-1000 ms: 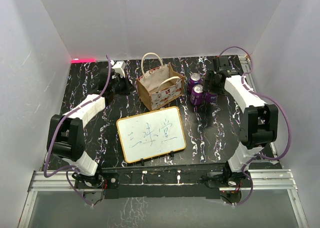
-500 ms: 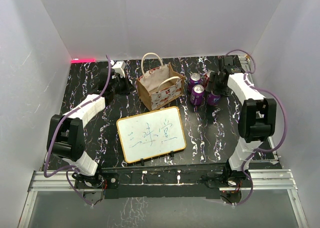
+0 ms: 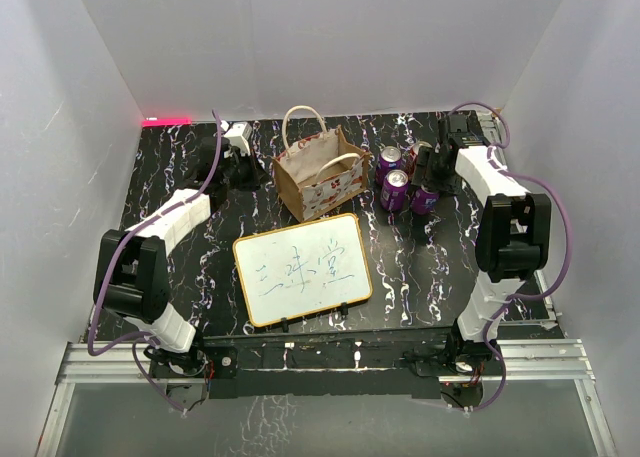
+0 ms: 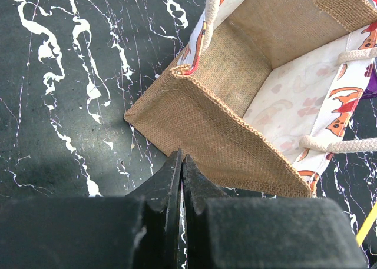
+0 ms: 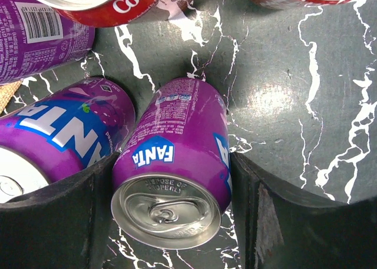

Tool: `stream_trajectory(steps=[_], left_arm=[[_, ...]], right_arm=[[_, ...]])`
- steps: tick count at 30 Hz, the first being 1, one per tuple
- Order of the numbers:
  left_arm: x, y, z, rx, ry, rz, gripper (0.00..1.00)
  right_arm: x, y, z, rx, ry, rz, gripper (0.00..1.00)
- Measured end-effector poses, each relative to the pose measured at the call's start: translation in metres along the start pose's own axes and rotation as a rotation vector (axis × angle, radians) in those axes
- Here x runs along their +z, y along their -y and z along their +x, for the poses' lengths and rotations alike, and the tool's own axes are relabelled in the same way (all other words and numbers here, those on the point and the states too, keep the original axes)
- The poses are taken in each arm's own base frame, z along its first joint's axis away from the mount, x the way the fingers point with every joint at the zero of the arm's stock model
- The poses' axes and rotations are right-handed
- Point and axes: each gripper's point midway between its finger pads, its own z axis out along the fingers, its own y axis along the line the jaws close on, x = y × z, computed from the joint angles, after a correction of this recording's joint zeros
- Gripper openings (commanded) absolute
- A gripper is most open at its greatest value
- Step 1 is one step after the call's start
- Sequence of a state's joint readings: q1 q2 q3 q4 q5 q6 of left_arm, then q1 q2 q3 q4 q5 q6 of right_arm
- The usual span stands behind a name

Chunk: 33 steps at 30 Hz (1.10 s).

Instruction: Take the beverage out of the canvas bag

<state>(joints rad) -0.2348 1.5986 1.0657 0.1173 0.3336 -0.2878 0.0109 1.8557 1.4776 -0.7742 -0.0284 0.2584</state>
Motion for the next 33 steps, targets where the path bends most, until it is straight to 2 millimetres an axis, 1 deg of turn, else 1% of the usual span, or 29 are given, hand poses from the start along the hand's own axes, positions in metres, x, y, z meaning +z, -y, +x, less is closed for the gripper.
stream_trajectory(steps=[3, 5, 7, 10, 15, 17, 19, 22, 23, 25, 26, 27, 30, 32, 33], left_arm=[[0.000, 0.000, 0.000, 0.000, -0.001, -0.001, 0.00], [0.000, 0.000, 0.001, 0.000, -0.003, -0.002, 0.00], [0.000, -0.001, 0.001, -0.001, -0.005, -0.003, 0.00], [-0.002, 0.000, 0.000, 0.000, -0.004, -0.004, 0.00], [-0.007, 0.003, -0.006, 0.006, 0.015, -0.001, 0.00], [-0.010, 0.005, -0.010, 0.010, 0.028, -0.001, 0.00], [-0.015, 0.007, -0.016, 0.016, 0.046, -0.003, 0.00], [-0.023, 0.009, -0.025, 0.030, 0.080, -0.015, 0.00], [-0.026, 0.010, -0.028, 0.034, 0.090, -0.018, 0.00], [-0.033, 0.010, -0.033, 0.042, 0.114, -0.033, 0.00], [-0.037, 0.010, -0.035, 0.045, 0.125, -0.038, 0.00], [-0.040, 0.010, -0.037, 0.050, 0.135, -0.045, 0.02], [-0.052, 0.012, -0.044, 0.061, 0.167, -0.060, 0.13], [-0.062, 0.014, -0.051, 0.070, 0.192, -0.071, 0.24], [-0.068, 0.015, -0.053, 0.072, 0.201, -0.078, 0.32]], right_arm=[[0.001, -0.001, 0.000, -0.003, -0.003, -0.008, 0.86], [0.002, -0.002, -0.001, -0.008, -0.003, -0.013, 0.93], [0.001, -0.003, -0.002, -0.012, 0.003, -0.017, 0.96], [-0.001, -0.004, -0.008, -0.019, 0.017, -0.017, 0.97], [-0.014, -0.009, -0.025, -0.019, 0.061, -0.033, 0.99], [-0.023, -0.012, -0.028, -0.017, 0.079, -0.044, 0.98], [-0.037, -0.018, -0.032, -0.023, 0.110, -0.058, 0.98], [-0.072, -0.037, -0.034, -0.057, 0.187, -0.085, 0.99], [-0.086, -0.050, -0.034, -0.080, 0.218, -0.102, 0.98], [-0.115, -0.081, -0.028, -0.147, 0.277, -0.147, 0.98], [-0.127, -0.087, -0.026, -0.160, 0.300, -0.160, 0.99], [-0.141, -0.113, -0.013, -0.220, 0.310, -0.201, 0.98], [-0.175, -0.154, 0.022, -0.335, 0.324, -0.284, 0.98], [-0.199, -0.167, 0.041, -0.386, 0.333, -0.333, 0.99], [-0.211, -0.168, 0.047, -0.398, 0.345, -0.353, 0.98]])
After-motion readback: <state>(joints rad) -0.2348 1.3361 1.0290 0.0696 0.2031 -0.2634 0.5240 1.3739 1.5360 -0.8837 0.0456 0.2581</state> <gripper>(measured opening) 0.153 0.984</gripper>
